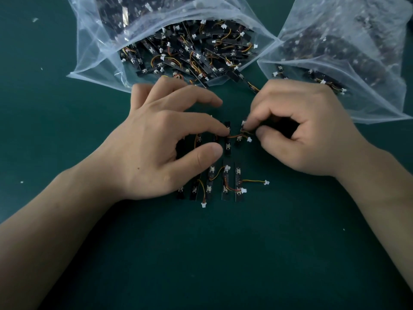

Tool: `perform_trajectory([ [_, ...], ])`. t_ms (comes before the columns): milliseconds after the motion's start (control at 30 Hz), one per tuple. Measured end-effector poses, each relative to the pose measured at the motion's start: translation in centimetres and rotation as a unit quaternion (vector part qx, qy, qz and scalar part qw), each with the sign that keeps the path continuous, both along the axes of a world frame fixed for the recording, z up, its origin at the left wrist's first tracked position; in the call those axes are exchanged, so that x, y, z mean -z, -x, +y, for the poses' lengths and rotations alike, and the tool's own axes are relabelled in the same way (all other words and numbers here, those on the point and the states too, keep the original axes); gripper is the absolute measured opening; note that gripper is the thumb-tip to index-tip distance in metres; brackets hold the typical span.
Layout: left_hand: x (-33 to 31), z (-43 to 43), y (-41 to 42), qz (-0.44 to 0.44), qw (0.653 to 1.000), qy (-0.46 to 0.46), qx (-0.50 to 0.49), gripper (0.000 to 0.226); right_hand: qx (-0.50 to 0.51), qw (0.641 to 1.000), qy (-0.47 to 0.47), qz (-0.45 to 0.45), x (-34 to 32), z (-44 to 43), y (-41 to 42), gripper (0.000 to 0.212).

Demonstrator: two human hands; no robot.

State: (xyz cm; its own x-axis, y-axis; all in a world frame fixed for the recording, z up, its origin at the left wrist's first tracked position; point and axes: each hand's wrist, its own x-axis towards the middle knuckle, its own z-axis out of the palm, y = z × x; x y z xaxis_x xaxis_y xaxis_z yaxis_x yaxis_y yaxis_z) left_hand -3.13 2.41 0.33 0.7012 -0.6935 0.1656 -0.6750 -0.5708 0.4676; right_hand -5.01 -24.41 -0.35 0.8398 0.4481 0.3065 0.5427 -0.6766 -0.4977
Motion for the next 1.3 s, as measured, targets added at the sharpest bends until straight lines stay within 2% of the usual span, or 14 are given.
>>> perform_trajectory([
  [133,-0.02,-0.04,-0.02,0.002,1.000,-0.001,0.001,0.043,0.044,0.999,0.000,0.014,-0.05,0.13,-0.19,0.006],
  [267,-0.02,-0.01,-0.06,0.003,1.000,0.000,0.000,0.042,0.039,0.998,0.010,0.046,-0.12,0.40,-0.33,0.012],
  [433,0.00,-0.05,-0.07,0.002,1.000,-0.001,0.001,0.042,0.025,0.997,0.005,0.067,-0.39,0.28,-0.33,0.009],
  [700,-0.11,-0.03,-0.07,0.005,1.000,0.001,0.003,0.042,-0.005,0.998,0.012,0.065,-0.66,0.33,-0.13,0.008],
  [1300,-0.40,-0.08,0.19,0.017,1.000,0.006,0.017,0.034,0.005,0.998,0.002,0.056,-0.33,0.34,-0.11,0.010],
])
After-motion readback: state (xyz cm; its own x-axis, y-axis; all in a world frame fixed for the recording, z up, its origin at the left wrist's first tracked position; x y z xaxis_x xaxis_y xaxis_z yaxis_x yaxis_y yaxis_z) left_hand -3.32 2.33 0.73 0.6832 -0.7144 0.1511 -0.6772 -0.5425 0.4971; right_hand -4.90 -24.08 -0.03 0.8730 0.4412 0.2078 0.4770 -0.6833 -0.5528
